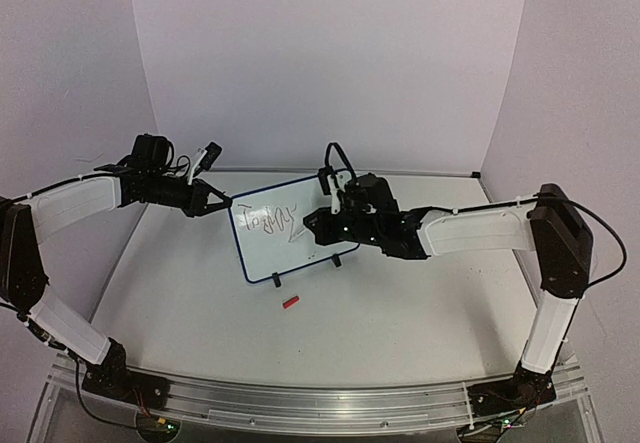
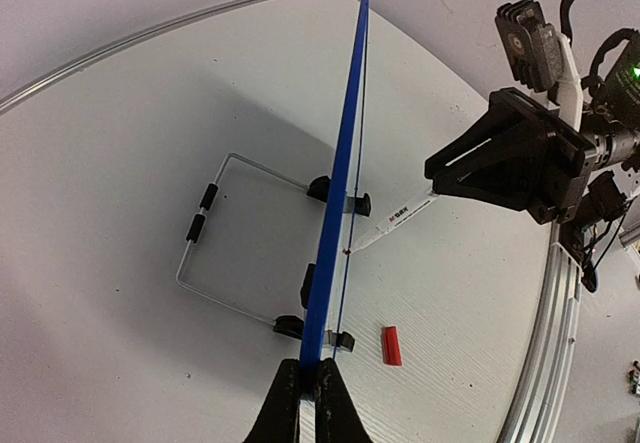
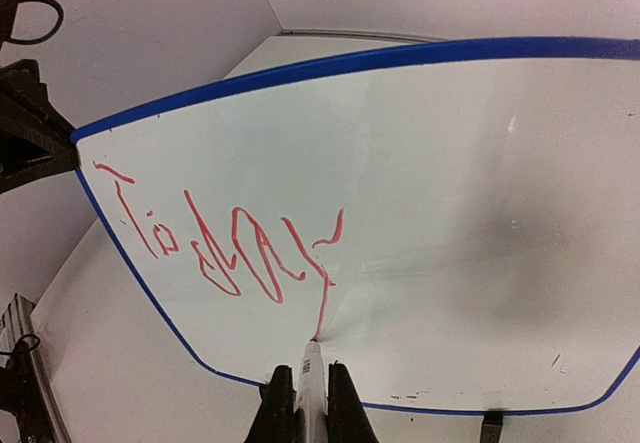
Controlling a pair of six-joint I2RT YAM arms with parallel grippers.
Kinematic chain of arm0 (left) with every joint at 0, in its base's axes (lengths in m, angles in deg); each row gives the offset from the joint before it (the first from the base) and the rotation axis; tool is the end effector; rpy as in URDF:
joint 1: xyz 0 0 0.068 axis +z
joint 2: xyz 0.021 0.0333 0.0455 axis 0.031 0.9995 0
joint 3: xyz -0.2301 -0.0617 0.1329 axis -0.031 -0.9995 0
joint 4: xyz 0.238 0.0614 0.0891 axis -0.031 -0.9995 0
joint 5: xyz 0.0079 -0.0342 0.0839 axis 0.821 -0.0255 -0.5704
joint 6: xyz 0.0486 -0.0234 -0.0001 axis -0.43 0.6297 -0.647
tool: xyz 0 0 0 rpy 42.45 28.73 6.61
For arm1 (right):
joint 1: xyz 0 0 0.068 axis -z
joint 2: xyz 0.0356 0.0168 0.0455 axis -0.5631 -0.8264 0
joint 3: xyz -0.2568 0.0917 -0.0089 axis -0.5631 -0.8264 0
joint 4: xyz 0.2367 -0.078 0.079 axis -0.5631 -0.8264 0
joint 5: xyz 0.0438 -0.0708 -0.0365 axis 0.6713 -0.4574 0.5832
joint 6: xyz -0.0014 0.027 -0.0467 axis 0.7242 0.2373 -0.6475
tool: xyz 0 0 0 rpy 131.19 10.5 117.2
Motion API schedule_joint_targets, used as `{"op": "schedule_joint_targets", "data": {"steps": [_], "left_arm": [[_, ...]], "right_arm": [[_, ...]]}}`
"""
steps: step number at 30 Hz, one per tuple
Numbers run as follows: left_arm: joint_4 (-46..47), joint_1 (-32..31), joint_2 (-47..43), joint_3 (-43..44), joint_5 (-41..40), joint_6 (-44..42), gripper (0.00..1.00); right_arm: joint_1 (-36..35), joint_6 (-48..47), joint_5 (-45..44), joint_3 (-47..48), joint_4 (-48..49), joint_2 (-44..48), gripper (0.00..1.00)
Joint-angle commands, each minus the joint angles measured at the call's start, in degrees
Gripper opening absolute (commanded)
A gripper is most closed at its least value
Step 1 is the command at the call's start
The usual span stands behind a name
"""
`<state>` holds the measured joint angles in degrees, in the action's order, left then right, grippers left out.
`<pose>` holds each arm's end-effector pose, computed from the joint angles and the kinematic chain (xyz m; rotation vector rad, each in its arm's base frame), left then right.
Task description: Write a sentence on the whiteboard
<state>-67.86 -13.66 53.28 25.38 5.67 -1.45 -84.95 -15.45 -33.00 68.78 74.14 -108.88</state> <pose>0.2982 -0.1079 0.2792 0.8780 2.0118 -0.9050 0.2728 0.3373 0.2342 -0.5755 1.9479 0.8843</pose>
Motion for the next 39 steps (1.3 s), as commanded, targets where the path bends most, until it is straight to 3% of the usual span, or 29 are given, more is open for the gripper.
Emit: {"op": "schedule_joint_targets", "data": {"steps": [1, 17, 39], "left_arm": [[-0.4, -0.37, -2.29, 1.16, -0.06, -1.04, 0.0], [-0.49, -0.43, -2.29, 1.24, -0.02, -1.04, 0.0], [-0.58, -0.43, -1.88, 1.33, -0.11, -1.23, 0.0]], "right_arm": [[-0.63, -0.08, -0.37, 0.72, 0.69, -1.05, 0.0], [1.19, -1.89, -5.39, -1.22, -1.16, 10.41, 0.0], [2.76, -1.78, -4.95, 4.93, 2.0, 5.7, 0.0]]}}
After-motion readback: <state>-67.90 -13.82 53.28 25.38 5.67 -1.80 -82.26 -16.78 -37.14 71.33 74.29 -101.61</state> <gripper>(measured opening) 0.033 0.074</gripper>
